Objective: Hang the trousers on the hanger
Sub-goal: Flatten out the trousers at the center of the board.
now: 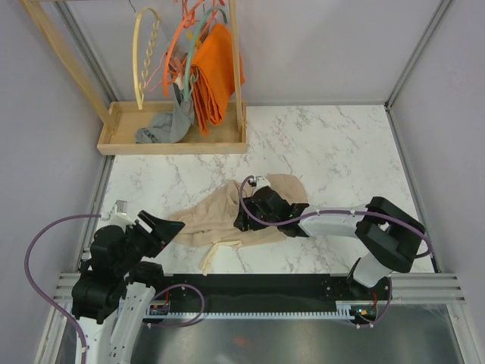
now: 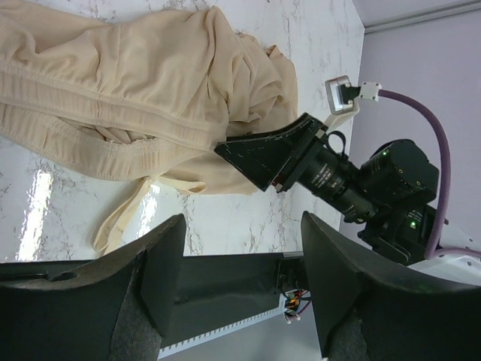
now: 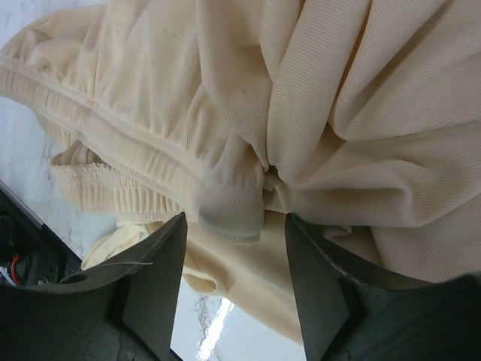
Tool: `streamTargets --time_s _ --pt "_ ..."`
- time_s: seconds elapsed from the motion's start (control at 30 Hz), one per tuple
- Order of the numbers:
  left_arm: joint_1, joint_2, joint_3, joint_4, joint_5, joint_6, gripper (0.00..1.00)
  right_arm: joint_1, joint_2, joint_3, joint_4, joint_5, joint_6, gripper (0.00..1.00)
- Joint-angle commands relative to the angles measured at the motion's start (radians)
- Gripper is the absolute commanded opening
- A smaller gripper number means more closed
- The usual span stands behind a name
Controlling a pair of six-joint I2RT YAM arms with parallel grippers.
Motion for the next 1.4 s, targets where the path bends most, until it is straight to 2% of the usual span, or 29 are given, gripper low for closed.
streamTargets --time_s 0.0,0.13,0.27,0.37,0.4,0.47,0.7,0.83,0.93,1.07,1.1,1.17,1.37 --pt "0.004 -0.007 0.009 0.028 0.014 0.001 0.70 0.008 0.049 0.036 0.079 0.002 0.029 0.63" --pt "0.004 -0.006 0.014 0.025 0.016 0.001 0.70 0.008 0.071 0.043 0.095 -0.005 0.046 0.54" --pt "0.004 0.002 0.018 0.025 0.013 0.004 0.70 0.009 0.027 0.044 0.064 0.034 0.037 0.38" --pt "0.004 0.022 0.017 0.026 0.014 0.012 0.70 0.008 -0.067 0.053 -0.025 0.120 0.002 0.17" --pt "0.004 0.031 0.015 0.028 0.018 0.015 0.70 0.006 -0.097 0.058 -0.054 0.145 -0.007 0.06" --pt "0.004 0.056 0.002 0.055 0.034 0.032 0.72 -0.003 -0.194 0.062 -0.158 0.221 -0.041 0.00" --pt "0.004 0.310 -0.061 0.199 0.134 0.053 0.75 -0.154 -0.513 -0.016 -0.367 0.235 -0.118 0.00" --pt "0.002 0.433 -0.147 0.356 0.189 -0.005 0.75 -0.198 -0.614 -0.059 -0.417 0.225 -0.132 0.00" --pt "-0.015 0.467 -0.199 0.458 0.203 -0.060 0.75 -0.208 -0.656 -0.083 -0.447 0.232 -0.129 0.00" --pt "-0.145 0.511 -0.256 0.604 0.134 -0.143 0.75 -0.213 -0.684 -0.111 -0.454 0.223 -0.115 0.00" --pt "-0.226 0.554 -0.261 0.635 0.076 -0.151 0.76 -0.214 -0.688 -0.114 -0.454 0.223 -0.113 0.00" --pt "-0.298 0.606 -0.246 0.678 -0.008 -0.146 0.77 -0.213 -0.691 -0.115 -0.454 0.225 -0.115 0.00" --pt "-0.305 0.775 -0.201 0.715 -0.154 -0.062 0.80 -0.216 -0.699 -0.112 -0.459 0.208 -0.110 0.00"
